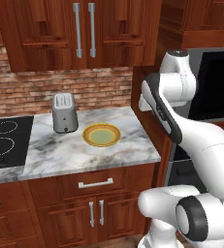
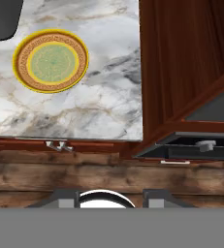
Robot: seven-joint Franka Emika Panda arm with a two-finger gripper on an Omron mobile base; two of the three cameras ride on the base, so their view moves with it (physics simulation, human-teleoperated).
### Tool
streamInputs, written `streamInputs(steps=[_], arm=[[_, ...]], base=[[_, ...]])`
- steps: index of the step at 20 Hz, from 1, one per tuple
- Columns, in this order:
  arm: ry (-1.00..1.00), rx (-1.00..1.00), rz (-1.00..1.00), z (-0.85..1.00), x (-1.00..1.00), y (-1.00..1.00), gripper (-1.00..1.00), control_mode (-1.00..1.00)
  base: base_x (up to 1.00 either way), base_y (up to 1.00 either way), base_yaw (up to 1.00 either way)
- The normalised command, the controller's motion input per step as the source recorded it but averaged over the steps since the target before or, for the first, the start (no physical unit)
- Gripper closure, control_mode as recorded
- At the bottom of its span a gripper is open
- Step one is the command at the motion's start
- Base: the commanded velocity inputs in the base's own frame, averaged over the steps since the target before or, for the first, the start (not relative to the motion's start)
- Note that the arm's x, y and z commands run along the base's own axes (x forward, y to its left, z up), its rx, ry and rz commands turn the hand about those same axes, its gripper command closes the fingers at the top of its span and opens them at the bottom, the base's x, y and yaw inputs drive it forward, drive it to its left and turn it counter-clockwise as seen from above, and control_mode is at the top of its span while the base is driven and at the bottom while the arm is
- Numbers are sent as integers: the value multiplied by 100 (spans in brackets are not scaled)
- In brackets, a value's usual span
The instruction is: Take the fish from the oven and place it on the plate on the counter.
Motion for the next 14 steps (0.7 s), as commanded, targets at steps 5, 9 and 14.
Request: streamInputs(steps=[5,9,14], arm=[[-8,0,0,0,-39,-16,-100,-100],[-25,0,-4,-2,-80,-21,-100,-100],[-19,2,-22,-2,-93,-26,-100,-100]], base=[[0,0,0],[0,0,0],[0,0,0]])
